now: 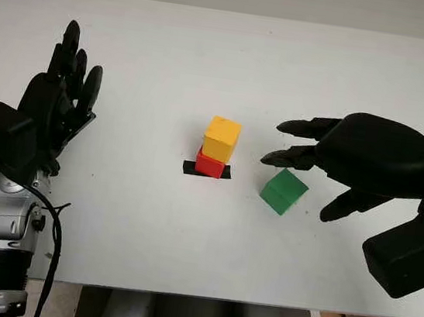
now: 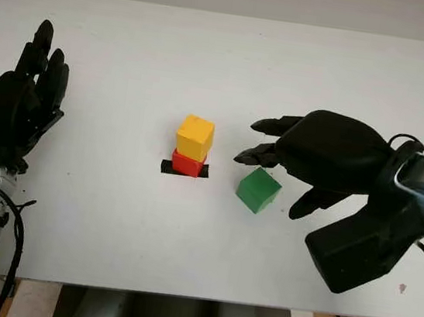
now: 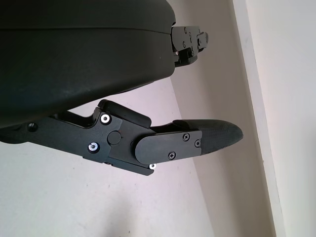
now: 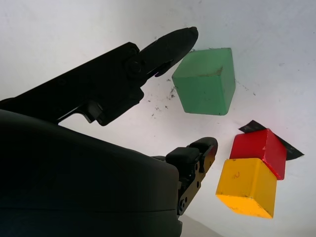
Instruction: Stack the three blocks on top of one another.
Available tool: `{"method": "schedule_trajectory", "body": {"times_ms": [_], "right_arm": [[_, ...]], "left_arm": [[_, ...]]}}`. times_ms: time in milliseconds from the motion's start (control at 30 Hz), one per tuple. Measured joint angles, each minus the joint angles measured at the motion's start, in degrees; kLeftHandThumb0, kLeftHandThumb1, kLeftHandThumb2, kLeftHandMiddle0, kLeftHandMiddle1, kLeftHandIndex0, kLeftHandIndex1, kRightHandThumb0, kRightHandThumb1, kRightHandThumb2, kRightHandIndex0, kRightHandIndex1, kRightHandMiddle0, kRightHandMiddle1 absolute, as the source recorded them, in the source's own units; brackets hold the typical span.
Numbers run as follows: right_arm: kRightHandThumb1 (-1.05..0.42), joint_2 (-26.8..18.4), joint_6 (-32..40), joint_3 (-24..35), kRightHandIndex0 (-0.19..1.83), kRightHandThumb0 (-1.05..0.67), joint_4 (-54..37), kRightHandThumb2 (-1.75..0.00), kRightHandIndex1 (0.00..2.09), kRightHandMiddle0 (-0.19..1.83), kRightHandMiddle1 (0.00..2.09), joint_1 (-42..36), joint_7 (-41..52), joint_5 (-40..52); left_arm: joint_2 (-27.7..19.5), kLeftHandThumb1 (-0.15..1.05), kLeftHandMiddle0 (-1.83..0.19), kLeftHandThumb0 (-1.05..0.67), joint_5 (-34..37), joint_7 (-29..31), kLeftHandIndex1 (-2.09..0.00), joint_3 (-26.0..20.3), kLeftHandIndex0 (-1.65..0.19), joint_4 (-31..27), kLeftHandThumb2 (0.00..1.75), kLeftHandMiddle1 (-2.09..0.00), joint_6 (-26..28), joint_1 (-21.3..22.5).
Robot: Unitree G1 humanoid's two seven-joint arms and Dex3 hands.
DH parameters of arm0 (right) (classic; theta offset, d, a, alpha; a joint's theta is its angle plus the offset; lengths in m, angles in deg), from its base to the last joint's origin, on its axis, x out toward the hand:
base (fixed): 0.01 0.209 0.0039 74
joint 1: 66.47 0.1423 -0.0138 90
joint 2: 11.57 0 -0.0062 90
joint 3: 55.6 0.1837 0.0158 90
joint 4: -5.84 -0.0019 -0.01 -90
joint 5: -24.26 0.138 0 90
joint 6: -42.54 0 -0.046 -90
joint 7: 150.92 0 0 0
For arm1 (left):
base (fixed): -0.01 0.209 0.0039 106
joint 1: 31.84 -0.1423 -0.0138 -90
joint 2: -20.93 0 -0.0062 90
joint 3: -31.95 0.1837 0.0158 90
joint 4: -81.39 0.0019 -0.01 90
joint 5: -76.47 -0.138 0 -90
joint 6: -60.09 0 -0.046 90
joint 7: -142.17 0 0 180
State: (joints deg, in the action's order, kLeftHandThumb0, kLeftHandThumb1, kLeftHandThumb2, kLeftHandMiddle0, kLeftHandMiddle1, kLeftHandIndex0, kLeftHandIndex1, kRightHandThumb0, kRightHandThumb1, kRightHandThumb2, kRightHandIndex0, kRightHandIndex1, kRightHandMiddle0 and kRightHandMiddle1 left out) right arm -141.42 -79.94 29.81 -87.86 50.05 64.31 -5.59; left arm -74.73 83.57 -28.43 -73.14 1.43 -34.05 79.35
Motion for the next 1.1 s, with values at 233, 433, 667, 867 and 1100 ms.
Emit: {"method": "schedule_trajectory", "body": {"times_ms": [233,433,667,867,1100], "right_arm": [[-0.80,1.6,-2.8,-1.7,0.26,-0.59,4.0,-0.06,0.06,0.56,0.09,-0.3,-6.3,-3.8],[-0.81,3.4,-5.4,-2.8,0.28,-0.59,9.1,-0.06,0.06,0.58,0.09,-0.2,-12.0,-5.6],[-0.83,4.2,-6.3,-3.9,0.28,-0.58,12.3,-0.06,0.06,0.59,0.09,0.6,-14.1,-6.4],[-0.83,4.6,-6.6,-4.4,0.29,-0.56,13.6,-0.06,0.06,0.62,0.11,1.3,-14.1,-6.2],[-0.87,4.9,-8.1,-5.1,0.38,-0.49,15.2,-0.06,0.10,0.78,0.23,1.9,-15.2,-6.2]], "left_arm": [[-0.2,1.05,0.14,-0.65,0.1,1.0,-0.05,0.0,0.14,-0.1,0.52,-0.05,0.3,-0.2],[-0.2,1.05,0.16,-0.66,-1.1,0.8,-0.04,0.2,0.15,-0.3,0.51,-0.05,0.4,-0.5],[-0.3,1.05,0.15,-0.66,-1.5,0.9,-0.05,0.6,0.15,-0.9,0.51,-0.06,0.4,-0.8],[-0.3,1.05,0.16,-0.64,-1.6,1.0,-0.04,0.7,0.16,-1.4,0.52,-0.05,0.4,-1.1],[-0.3,1.05,0.16,-0.66,-1.4,1.5,-0.05,0.6,0.15,-1.4,0.51,-0.05,0.3,-1.1]]}}
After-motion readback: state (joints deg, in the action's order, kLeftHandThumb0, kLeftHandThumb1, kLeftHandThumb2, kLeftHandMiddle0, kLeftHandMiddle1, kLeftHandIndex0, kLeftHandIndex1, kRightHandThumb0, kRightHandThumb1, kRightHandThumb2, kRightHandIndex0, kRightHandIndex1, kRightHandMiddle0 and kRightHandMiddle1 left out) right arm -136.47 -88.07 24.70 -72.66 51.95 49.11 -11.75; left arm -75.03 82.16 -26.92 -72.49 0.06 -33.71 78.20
